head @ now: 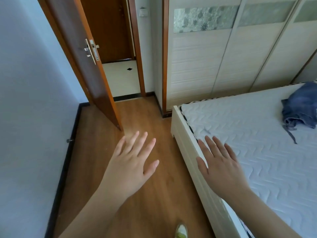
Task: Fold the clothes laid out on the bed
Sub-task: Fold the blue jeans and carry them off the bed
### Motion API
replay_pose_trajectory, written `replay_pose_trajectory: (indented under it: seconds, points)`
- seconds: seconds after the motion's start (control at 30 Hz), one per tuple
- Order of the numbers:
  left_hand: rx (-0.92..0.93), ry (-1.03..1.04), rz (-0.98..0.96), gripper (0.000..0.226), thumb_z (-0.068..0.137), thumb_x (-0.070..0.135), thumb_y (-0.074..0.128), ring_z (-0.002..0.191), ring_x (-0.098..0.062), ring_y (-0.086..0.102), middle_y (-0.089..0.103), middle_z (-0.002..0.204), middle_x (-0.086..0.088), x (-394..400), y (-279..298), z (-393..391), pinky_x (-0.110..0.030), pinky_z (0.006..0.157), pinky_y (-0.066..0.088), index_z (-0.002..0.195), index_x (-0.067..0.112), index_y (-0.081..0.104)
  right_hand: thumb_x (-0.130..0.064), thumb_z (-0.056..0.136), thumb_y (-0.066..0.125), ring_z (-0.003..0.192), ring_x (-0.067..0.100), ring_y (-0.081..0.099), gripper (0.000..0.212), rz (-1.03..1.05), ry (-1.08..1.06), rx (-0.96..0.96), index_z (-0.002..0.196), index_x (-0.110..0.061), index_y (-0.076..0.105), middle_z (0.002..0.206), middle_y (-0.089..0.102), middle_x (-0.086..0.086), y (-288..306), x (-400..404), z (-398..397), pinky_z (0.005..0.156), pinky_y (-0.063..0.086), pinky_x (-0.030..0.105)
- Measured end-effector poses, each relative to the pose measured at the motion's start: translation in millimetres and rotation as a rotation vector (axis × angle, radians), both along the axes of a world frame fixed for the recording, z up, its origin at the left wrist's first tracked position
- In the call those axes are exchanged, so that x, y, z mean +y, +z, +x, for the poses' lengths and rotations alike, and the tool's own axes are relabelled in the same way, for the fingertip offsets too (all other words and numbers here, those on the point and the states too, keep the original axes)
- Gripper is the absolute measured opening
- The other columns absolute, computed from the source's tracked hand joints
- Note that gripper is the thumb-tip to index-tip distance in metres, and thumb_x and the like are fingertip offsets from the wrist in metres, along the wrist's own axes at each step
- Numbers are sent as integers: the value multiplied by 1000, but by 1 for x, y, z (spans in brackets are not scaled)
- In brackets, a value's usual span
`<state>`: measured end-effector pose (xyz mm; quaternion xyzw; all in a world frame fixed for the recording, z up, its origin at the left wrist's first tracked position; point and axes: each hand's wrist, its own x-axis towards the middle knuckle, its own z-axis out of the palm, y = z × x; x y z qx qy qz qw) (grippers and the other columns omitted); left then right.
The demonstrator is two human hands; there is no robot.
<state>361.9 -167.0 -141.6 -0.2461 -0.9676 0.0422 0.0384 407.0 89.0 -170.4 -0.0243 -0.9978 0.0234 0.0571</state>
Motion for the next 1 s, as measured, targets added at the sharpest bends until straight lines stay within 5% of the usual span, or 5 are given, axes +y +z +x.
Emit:
replay_pose_trajectory:
  seconds: [0.17, 0.37, 0.63, 1.0]
  points:
    - [32, 67, -6, 68, 97, 67, 11, 147, -23, 24, 34, 156, -1, 15, 2, -85, -51, 118, 19, 150, 31, 36, -51, 97, 4, 148, 21, 22, 69, -43, 54, -37, 151, -22, 35, 157, 34, 3, -1, -1, -86, 121, 13, 41]
    - [61, 194, 20, 61, 100, 64, 18, 146, -23, 27, 36, 155, 0, -2, 5, -165, -52, 116, 25, 150, 33, 33, -56, 92, -10, 151, 18, 4, 75, -9, 196, -36, 156, -27, 18, 163, 14, 0, 5, 0, -196, 123, 2, 39]
    - [99, 263, 28, 57, 99, 64, 24, 145, -23, 28, 38, 154, 2, -53, -17, -296, -56, 114, 18, 149, 38, 30, -55, 98, -2, 149, 19, 17, 70, 78, 246, -52, 153, -24, 29, 159, 28, 3, -6, -41, -347, 121, 11, 39]
    - [9, 70, 72, 73, 90, 71, -10, 151, -18, -4, 5, 164, 6, -78, -5, -506, -55, 120, -2, 155, 39, 2, -58, 97, 3, 146, 21, 27, 71, 100, 105, -131, 148, -26, 40, 155, 37, 1, -1, -99, -521, 118, 17, 41]
